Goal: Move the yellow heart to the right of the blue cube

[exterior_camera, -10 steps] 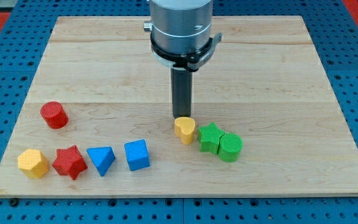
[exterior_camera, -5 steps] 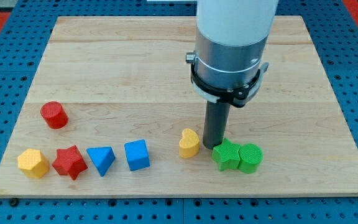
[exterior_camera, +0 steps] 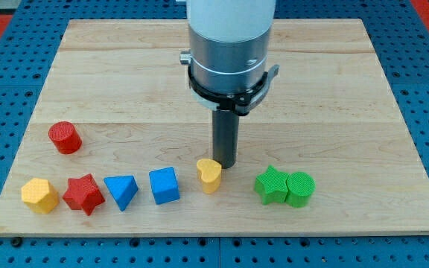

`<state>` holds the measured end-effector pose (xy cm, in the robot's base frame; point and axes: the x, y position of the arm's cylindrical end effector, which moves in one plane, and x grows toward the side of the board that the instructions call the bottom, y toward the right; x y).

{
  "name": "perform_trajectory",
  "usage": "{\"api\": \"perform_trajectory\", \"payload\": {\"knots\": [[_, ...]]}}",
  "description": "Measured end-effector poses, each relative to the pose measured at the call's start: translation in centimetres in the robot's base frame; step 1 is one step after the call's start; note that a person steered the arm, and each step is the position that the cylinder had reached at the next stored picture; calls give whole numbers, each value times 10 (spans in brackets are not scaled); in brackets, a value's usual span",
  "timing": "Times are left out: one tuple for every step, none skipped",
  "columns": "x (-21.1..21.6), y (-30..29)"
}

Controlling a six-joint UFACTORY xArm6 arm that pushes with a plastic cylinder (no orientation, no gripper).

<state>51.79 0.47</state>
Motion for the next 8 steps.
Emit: {"api": "perform_trajectory", "payload": {"knots": [[-5, -11], [-16, -14], [-14, -26], [-6, -24], [-6, -6], [0, -6], [12, -6], [20, -5]]}}
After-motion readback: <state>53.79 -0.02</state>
